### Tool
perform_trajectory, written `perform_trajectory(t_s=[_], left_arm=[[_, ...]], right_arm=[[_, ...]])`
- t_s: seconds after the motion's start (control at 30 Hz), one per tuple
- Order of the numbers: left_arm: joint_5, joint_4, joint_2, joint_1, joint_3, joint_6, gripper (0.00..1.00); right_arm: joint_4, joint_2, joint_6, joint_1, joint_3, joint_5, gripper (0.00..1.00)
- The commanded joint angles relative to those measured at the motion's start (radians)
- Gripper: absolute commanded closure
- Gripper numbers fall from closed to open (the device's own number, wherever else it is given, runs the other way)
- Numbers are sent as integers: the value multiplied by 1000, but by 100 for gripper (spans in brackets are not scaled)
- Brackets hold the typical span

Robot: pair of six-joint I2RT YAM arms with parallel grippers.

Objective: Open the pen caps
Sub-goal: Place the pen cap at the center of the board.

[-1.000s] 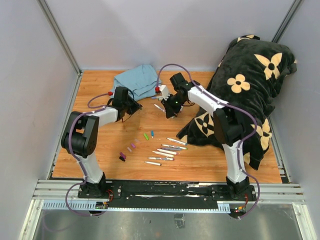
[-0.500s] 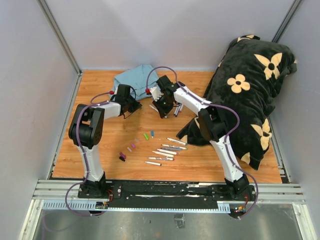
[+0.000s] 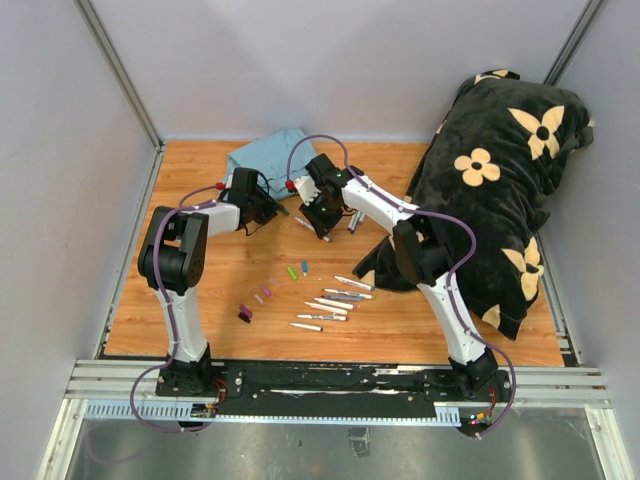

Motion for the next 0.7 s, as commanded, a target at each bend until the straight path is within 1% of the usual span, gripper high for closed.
perform_trajectory(t_s=[0.0,0.1,0.17,0.23,0.33,0.47,0.57,0.67], left_arm=[[2,-16,-6,13,-4,8,63],[14,-17,-37,16,-16,19,62],[16,-19,-83,16,-29,32,62],[16,-23,-134,16,-47,50,62],[16,-38,-232,16,-88,94,62],[24,-40,-387,17,-181,149,62],[84,-6,-493,17,-263,198,62],[214,-10,-584,16,-316,262,62]], right_arm=[[-30,37,12,10,6,29,73],[-30,26,11,10,-3,21,71],[-30,17,10,9,-7,21,70],[-30,1,4,10,-13,21,67],[-31,-39,-3,9,-24,13,61],[-31,-131,-18,5,-53,-39,54],[-32,-222,-33,-1,-78,-89,50],[-31,-320,-57,-9,-134,-143,45]])
